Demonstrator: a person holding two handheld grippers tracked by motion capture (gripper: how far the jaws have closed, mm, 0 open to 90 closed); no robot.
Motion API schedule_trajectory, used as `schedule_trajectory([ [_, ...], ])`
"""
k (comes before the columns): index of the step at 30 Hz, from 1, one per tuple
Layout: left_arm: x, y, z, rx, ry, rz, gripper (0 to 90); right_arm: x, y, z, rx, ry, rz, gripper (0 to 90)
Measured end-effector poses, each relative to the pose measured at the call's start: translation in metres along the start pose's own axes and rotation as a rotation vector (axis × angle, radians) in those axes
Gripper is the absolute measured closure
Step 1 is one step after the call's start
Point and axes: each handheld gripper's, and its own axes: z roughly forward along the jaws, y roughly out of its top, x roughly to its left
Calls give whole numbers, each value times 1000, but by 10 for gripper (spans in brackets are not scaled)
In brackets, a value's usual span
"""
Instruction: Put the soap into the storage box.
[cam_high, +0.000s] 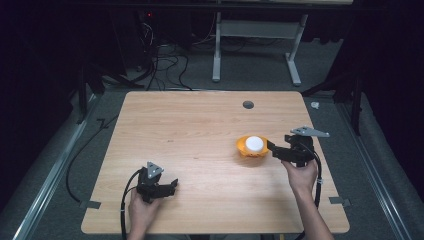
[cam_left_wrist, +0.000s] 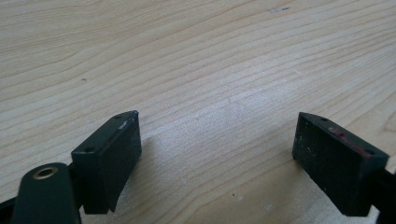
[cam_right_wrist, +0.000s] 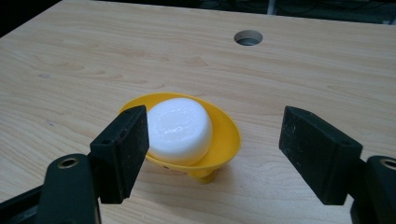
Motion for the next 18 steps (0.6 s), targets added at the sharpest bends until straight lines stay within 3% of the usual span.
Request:
schedule_trajectory([
  [18,0,0,0,0,3,0,159,-14,-14,-27,-52,-5,24,255],
])
